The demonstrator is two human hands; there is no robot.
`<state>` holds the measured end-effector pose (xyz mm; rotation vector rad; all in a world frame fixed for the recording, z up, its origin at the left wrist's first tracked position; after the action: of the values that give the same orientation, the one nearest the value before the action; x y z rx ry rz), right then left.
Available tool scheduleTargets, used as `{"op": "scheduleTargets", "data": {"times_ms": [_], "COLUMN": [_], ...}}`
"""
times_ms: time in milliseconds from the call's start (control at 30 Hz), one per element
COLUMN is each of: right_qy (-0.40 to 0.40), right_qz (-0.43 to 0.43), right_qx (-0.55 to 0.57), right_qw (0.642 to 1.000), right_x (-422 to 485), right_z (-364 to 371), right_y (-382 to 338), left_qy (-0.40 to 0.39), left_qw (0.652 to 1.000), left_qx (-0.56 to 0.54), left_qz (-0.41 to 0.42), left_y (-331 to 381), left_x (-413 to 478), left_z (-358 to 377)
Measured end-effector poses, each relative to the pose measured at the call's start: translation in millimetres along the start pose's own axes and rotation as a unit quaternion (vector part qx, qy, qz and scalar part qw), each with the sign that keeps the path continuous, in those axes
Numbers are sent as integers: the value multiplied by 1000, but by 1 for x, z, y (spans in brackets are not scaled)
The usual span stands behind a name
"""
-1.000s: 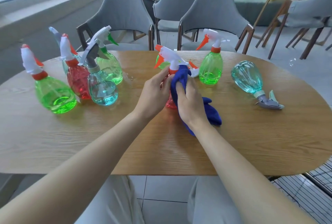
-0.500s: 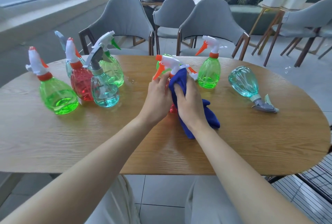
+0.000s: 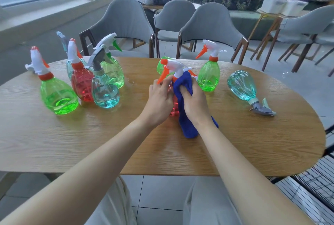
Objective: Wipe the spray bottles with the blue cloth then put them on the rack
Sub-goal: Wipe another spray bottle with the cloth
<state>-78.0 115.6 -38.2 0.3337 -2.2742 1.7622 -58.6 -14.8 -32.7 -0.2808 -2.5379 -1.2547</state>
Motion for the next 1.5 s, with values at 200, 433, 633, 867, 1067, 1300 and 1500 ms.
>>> {"op": "scheduleTargets", "data": {"times_ms": [200, 433, 633, 867, 1067, 1300, 1500], "right_qy": [-9, 18, 48, 43, 60, 4, -41], "right_qz": [0, -21, 18, -34, -1, -25, -17], "right_qx": [-39, -73, -42, -116, -35, -15, 63], "right_qw": [999, 997, 998, 992, 998, 1000, 997], "right_x": [4, 1, -3, -1, -2, -1, -2], "right_z": [4, 4, 0, 13, 4, 10, 0], "right_y": [-13, -14, -10, -24, -15, -11, -8], "left_qy": [12, -6, 1, -5, -1, 3, -22], "left_qw": [1000, 1000, 1000, 998, 1000, 999, 999], "left_qx": [8, 2, -9, 36, -8, -3, -22], "left_qz": [20, 11, -21, 41, -2, 46, 8], "left_y": [3, 3, -7, -1, -6, 3, -7], "left_x": [-4, -3, -5, -8, -9, -13, -10], "left_z": [-1, -4, 0, -3, -2, -6, -4]}}
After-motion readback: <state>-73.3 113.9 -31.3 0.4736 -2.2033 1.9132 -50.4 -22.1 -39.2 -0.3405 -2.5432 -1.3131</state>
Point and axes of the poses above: each hand's wrist, its own x-axis towards the middle knuckle, its own z-axis out of the palm, y = z × x, the point moved 4 cm from there along x, towards the middle knuckle, and after that the axes turned 2 degrees about -y, right-handed, at the moved point
